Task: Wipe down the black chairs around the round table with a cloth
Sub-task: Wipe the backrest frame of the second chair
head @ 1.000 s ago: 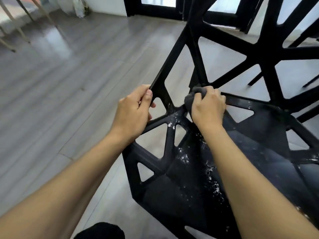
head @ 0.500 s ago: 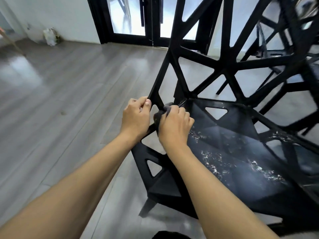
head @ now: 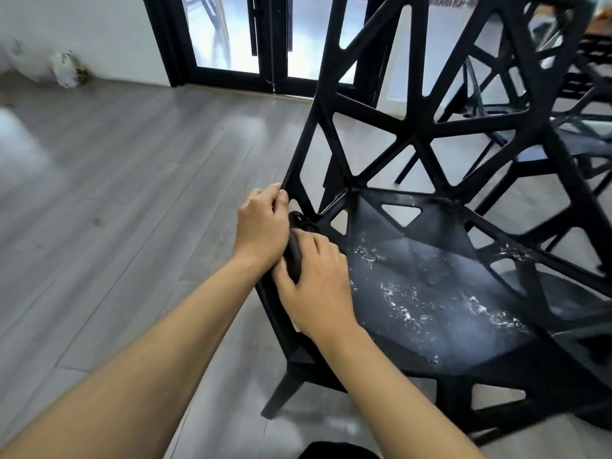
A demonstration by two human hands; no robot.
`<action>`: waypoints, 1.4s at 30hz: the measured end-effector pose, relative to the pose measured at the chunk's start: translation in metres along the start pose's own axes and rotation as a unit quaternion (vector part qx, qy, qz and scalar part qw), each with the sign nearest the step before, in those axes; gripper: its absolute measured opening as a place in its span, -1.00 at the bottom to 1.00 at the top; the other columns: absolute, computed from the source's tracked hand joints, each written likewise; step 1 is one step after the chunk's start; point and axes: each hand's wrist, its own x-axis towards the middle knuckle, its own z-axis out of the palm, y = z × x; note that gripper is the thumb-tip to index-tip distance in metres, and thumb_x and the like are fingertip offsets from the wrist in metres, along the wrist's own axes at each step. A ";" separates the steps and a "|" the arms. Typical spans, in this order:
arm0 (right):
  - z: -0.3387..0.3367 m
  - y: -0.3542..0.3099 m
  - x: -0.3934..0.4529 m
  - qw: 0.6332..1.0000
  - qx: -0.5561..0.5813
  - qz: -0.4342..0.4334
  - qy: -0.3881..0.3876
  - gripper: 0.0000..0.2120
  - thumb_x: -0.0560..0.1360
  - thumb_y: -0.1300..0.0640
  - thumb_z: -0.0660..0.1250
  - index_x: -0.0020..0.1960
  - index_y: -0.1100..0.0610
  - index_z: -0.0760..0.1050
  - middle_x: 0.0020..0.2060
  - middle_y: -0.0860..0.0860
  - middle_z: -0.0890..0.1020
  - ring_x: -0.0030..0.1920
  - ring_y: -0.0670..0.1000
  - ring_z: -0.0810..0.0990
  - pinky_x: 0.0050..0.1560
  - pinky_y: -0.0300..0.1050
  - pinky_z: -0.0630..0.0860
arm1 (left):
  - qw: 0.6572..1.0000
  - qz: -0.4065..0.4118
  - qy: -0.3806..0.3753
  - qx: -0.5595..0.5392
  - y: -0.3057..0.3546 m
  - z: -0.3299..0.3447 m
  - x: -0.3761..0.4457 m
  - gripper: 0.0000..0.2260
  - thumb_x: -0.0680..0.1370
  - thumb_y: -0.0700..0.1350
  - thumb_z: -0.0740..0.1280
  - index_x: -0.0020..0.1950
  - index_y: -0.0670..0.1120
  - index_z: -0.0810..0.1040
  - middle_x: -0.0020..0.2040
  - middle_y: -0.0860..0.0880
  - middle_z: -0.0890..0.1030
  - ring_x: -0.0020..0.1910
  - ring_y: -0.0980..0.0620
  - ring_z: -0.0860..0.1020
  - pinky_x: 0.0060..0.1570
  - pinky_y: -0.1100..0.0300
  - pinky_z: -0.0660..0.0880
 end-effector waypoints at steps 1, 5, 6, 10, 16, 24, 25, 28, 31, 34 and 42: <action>0.000 0.004 0.000 1.000 0.003 -0.004 -0.006 -0.50 0.54 -0.17 0.14 0.38 0.04 0.45 0.20 -0.02 0.53 0.19 0.06 0.46 0.26 0.02 0.37 | 1.000 0.006 0.003 0.004 0.000 0.000 0.000 -0.77 0.70 -0.08 0.14 0.03 -0.10 0.56 -0.19 0.03 0.44 -0.12 -0.03 0.42 -0.17 0.30 0.20; 0.005 0.012 0.004 0.999 -0.039 -0.025 0.027 -0.61 0.58 -0.09 0.12 0.26 0.07 0.52 0.03 0.06 0.53 -0.02 0.13 0.47 0.04 0.10 0.46 | 0.999 0.025 0.012 0.016 -0.004 0.002 0.001 -0.79 0.70 -0.07 0.13 -0.09 -0.03 0.46 -0.19 0.00 0.48 -0.16 -0.01 0.41 -0.21 0.27 0.22; 0.006 0.016 0.009 0.997 -0.067 -0.030 0.035 -0.62 0.58 -0.07 0.11 0.23 0.08 0.53 -0.01 0.08 0.53 -0.06 0.15 0.47 -0.01 0.11 0.46 | 0.999 0.029 0.016 0.019 -0.004 0.001 0.000 -0.78 0.70 -0.07 0.13 -0.09 -0.05 0.48 -0.18 -0.01 0.50 -0.16 0.00 0.43 -0.24 0.29 0.22; 0.009 0.028 0.039 0.987 -0.150 0.009 0.051 -0.71 0.63 -0.05 0.15 0.14 0.07 0.55 -0.07 0.07 0.56 -0.06 0.16 0.53 0.04 0.08 0.41 | 0.998 0.031 0.034 0.041 -0.001 0.001 -0.004 -0.73 0.70 -0.07 0.14 -0.04 -0.14 0.57 -0.12 -0.04 0.61 -0.15 0.00 0.50 -0.29 0.39 0.27; -0.005 0.038 0.061 0.996 0.007 0.070 0.050 -0.82 0.63 0.09 0.21 0.14 0.16 0.50 0.03 0.15 0.53 0.06 0.18 0.48 0.10 0.14 0.46 | 0.998 0.032 -0.023 0.046 -0.013 -0.008 -0.014 -0.73 0.72 -0.04 0.09 0.09 -0.08 0.56 -0.10 -0.02 0.62 -0.15 0.00 0.52 -0.15 0.17 0.34; -0.019 0.036 0.064 0.982 0.117 0.146 -0.030 -0.77 0.66 0.04 0.16 0.18 0.04 0.56 0.08 0.06 0.63 0.12 0.08 0.57 0.12 -0.02 0.48 | 1.000 0.025 -0.012 -0.011 -0.017 -0.005 -0.018 -0.72 0.72 -0.02 0.08 0.13 -0.06 0.56 -0.11 0.01 0.62 -0.23 0.14 0.49 -0.29 0.42 0.29; -0.018 0.023 0.054 0.983 0.133 0.124 -0.020 -0.78 0.65 0.04 0.18 0.16 0.04 0.57 0.05 0.05 0.63 0.09 0.07 0.57 0.12 -0.01 0.49 | 1.000 0.023 -0.013 -0.015 -0.017 -0.006 -0.018 -0.72 0.72 -0.02 0.08 0.14 -0.07 0.56 -0.09 -0.02 0.63 -0.19 0.08 0.51 -0.26 0.39 0.31; -0.009 -0.012 0.015 0.986 0.151 0.071 0.016 -0.81 0.61 0.05 0.23 0.11 0.06 0.58 -0.04 0.02 0.59 0.01 0.08 0.55 0.02 -0.03 0.45 | 0.998 0.005 -0.024 -0.064 -0.019 -0.007 -0.018 -0.75 0.72 -0.02 0.12 0.03 -0.06 0.55 -0.17 -0.02 0.59 -0.17 0.06 0.53 -0.24 0.30 0.32; -0.010 -0.021 0.001 0.988 0.134 0.066 0.043 -0.83 0.61 0.03 0.26 0.10 0.05 0.58 -0.11 -0.06 0.51 -0.05 0.05 0.50 -0.02 -0.08 0.41 | 0.995 0.026 -0.037 -0.089 -0.018 -0.010 -0.021 -0.71 0.72 -0.05 0.13 -0.19 -0.01 0.40 -0.35 0.09 0.44 -0.36 0.16 0.39 -0.32 0.31 0.29; -0.016 -0.013 -0.004 0.997 0.065 0.040 0.025 -0.79 0.58 0.00 0.25 0.09 0.07 0.58 -0.09 0.00 0.54 -0.06 0.09 0.46 0.00 -0.01 0.43 | 0.997 0.045 -0.036 -0.049 -0.018 -0.012 -0.022 -0.71 0.73 -0.05 0.10 -0.09 -0.14 0.47 -0.25 -0.03 0.55 -0.30 0.11 0.46 -0.32 0.38 0.32; -0.037 0.008 -0.053 0.990 -0.124 -0.025 0.068 -0.73 0.52 -0.03 0.24 0.00 0.12 0.61 -0.15 0.08 0.55 -0.15 0.16 0.44 -0.16 0.11 0.50 | 0.999 0.048 -0.020 -0.006 -0.017 -0.010 -0.021 -0.70 0.73 0.00 0.06 0.18 -0.06 0.56 -0.15 -0.01 0.58 -0.22 0.18 0.47 -0.28 0.39 0.27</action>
